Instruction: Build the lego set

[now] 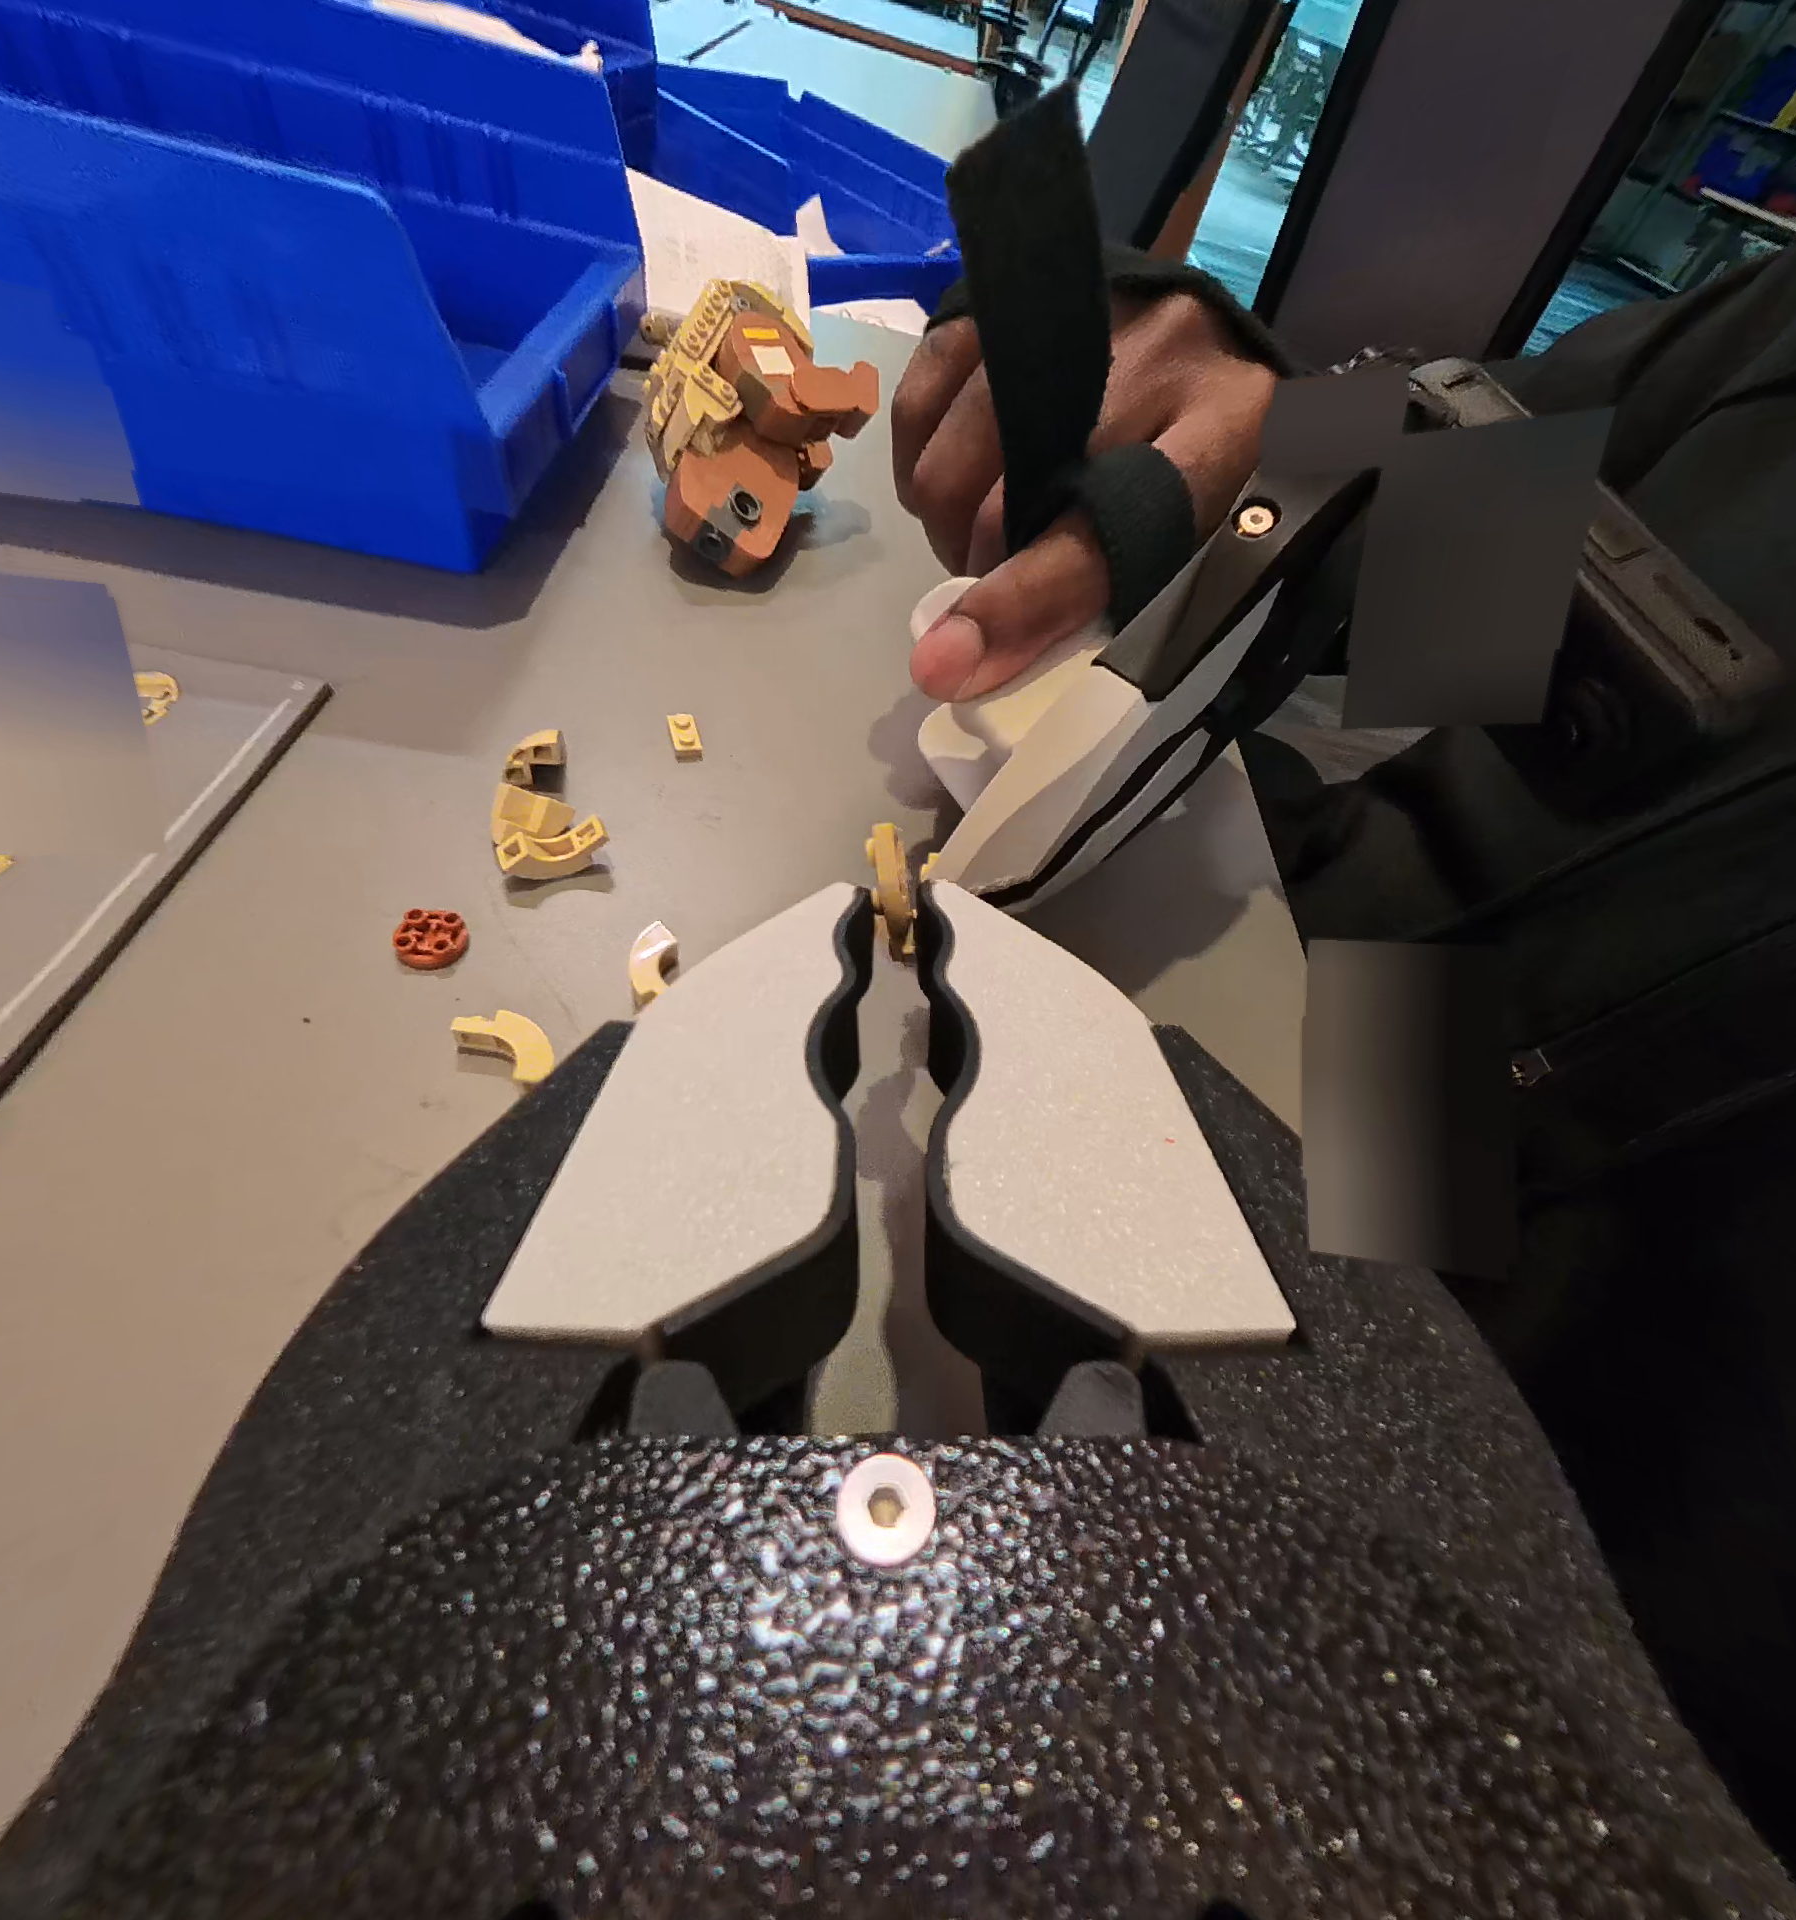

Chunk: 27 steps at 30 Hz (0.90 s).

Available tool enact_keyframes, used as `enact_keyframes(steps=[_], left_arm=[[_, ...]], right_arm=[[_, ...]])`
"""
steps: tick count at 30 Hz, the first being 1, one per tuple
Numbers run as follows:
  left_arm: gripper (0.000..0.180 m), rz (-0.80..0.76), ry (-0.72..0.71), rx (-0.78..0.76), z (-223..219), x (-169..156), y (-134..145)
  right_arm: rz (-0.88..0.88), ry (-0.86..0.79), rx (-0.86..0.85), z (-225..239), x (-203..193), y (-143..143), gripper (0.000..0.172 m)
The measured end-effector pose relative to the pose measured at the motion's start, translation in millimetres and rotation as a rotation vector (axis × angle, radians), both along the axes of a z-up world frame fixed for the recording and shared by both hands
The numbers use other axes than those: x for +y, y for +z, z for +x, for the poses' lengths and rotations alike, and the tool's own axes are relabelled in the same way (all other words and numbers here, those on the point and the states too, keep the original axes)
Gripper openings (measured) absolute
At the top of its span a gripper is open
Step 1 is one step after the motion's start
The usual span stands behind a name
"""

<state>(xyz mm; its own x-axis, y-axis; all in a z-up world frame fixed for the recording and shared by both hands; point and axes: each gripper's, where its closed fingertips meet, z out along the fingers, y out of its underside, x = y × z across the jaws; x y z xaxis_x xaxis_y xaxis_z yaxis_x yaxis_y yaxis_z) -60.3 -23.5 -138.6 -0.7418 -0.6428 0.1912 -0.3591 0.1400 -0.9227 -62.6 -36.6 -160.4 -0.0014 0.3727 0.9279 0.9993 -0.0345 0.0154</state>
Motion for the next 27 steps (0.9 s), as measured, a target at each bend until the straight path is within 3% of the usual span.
enact_keyframes(steps=[14,27], left_arm=[[0.01,0.075,0.03,-0.182,2,-3,10],[0.006,-0.01,0.002,-0.156,-1,-7,16]], right_arm=[[0.067,0.028,-0.026,-6,-2,11,0.008],[0.108,0.036,-0.025,-7,-3,19,0.008]])
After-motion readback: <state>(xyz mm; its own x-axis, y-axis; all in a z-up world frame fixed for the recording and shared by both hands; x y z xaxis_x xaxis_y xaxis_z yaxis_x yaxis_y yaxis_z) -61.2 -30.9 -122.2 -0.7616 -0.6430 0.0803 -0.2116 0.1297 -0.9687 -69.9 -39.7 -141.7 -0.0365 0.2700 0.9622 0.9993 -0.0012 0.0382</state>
